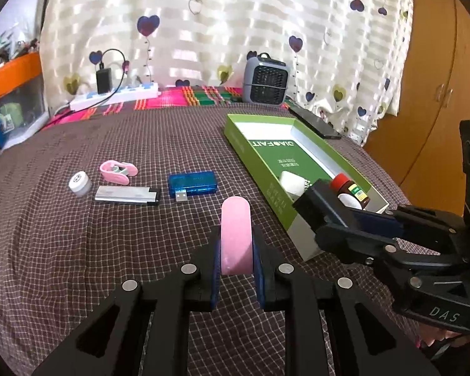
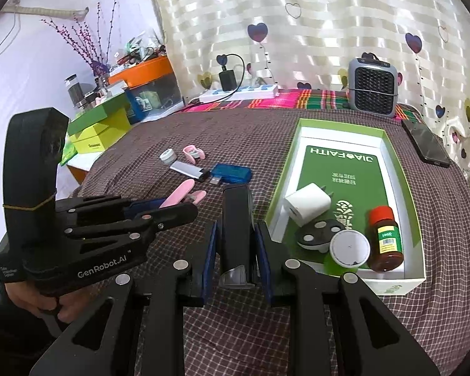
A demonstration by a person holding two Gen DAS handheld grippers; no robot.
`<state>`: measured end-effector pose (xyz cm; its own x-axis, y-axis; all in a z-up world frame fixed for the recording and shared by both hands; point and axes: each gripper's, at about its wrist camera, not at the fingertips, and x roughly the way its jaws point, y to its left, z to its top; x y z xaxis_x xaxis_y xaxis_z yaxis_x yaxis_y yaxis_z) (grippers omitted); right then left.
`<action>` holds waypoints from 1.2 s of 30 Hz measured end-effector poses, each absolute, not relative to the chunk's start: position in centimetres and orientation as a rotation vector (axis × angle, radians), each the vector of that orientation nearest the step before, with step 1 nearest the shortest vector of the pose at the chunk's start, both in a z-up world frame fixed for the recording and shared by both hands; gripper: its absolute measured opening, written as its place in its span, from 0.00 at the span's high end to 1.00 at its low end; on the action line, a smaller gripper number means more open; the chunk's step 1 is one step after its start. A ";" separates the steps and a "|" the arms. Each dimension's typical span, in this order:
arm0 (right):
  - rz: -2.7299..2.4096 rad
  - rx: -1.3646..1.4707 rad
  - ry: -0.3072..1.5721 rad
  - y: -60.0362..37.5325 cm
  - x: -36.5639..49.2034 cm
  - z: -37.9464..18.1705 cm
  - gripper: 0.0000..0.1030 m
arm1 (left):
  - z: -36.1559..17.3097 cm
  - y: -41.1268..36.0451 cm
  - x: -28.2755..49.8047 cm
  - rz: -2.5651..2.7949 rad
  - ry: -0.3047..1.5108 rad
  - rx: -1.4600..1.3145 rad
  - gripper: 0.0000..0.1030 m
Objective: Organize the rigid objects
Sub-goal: 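Carry the pink item and black device over the green box lid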
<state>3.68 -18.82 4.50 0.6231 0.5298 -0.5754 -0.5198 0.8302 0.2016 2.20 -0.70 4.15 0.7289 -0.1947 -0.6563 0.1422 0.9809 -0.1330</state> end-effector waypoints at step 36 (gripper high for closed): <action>0.599 0.024 0.651 -19.1 3.2 4.7 0.75 | 5.3 -1.5 1.1 -0.211 0.697 -0.084 0.84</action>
<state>3.21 -19.06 4.73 0.6340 0.5310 -0.5621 -0.5162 0.8319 0.2036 1.07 -1.51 5.26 0.7464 -0.2203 -0.6280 0.1642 0.9754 -0.1471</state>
